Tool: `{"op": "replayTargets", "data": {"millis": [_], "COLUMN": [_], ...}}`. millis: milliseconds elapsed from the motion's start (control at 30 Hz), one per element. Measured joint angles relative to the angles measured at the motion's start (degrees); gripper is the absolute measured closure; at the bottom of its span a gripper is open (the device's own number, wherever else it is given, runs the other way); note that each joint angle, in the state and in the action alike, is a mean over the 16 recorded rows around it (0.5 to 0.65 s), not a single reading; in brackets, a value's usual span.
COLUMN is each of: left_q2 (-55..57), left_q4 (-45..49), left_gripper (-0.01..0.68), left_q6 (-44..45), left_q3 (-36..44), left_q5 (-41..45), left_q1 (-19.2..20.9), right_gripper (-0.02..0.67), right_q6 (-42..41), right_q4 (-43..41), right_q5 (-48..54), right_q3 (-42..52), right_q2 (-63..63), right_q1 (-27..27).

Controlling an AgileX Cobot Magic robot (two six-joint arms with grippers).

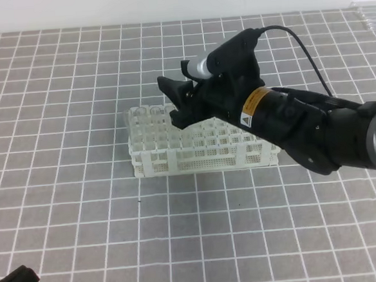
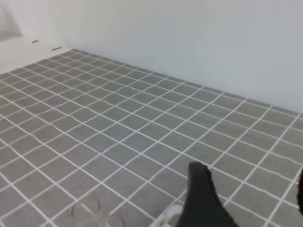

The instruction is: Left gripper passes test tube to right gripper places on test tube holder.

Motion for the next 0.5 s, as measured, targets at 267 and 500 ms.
{"op": "replayTargets", "data": {"millis": [267,500], "left_q2": [0.0,0.1], "left_q4": [0.0,0.0], "left_gripper": [0.673,0.673], "left_q6": [0.0,0.0], "left_q3": [0.1,0.0], "left_q5": [0.0,0.0], "left_q1": [0.0,0.0], "right_gripper": [0.292,0.385], "right_q6": [-0.6,-0.6], "right_q4": [0.0,-0.1], "right_q5": [1.1,4.8], "right_q3": [2.2,7.6], "right_q2": [-3.1,-12.0], "right_q1": [0.0,0.0]}}
